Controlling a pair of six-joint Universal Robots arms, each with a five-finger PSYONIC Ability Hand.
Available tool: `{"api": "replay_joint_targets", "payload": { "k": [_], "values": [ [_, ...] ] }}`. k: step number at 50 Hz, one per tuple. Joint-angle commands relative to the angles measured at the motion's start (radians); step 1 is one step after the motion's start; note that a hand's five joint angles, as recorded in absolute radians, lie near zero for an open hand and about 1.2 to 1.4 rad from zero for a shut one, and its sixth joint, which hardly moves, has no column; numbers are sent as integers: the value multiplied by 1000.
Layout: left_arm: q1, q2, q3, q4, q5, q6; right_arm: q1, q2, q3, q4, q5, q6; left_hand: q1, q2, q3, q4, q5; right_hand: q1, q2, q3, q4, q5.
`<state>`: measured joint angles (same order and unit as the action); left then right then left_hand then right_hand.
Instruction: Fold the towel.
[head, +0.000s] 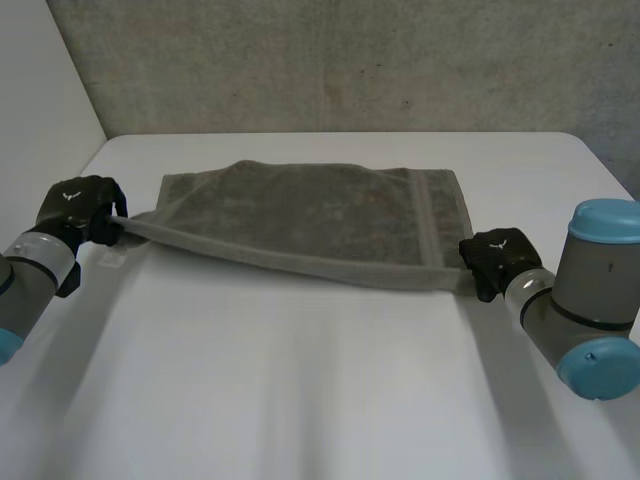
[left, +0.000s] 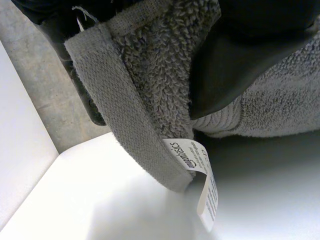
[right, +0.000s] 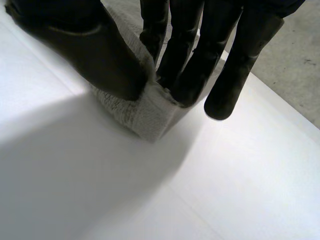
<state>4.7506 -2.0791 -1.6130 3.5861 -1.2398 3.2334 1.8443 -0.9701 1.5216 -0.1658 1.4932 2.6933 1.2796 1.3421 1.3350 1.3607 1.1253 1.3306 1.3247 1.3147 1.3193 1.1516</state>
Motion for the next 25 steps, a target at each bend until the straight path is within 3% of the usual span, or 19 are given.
{"api": "replay_joint_targets", "payload": {
  "k": [1, 8, 12, 25],
  "values": [
    [-3, 16, -16, -7, 3, 2, -33, -77, -8, 12, -7, -3, 117, 54, 61, 36, 96, 66, 72, 82, 77, 70],
    [-24, 85, -65, -47, 8, 6, -63, -238, -1, 132, -27, -3, 117, 54, 61, 36, 96, 66, 72, 82, 77, 70],
    [-32, 218, -129, -124, 14, 6, -86, -299, 3, 204, -53, -7, 117, 54, 61, 36, 96, 66, 72, 82, 77, 70],
    [0, 556, -304, -187, 128, 2, -292, -607, 74, 338, -255, -47, 117, 54, 61, 36, 96, 66, 72, 82, 77, 70]
  ]
}}
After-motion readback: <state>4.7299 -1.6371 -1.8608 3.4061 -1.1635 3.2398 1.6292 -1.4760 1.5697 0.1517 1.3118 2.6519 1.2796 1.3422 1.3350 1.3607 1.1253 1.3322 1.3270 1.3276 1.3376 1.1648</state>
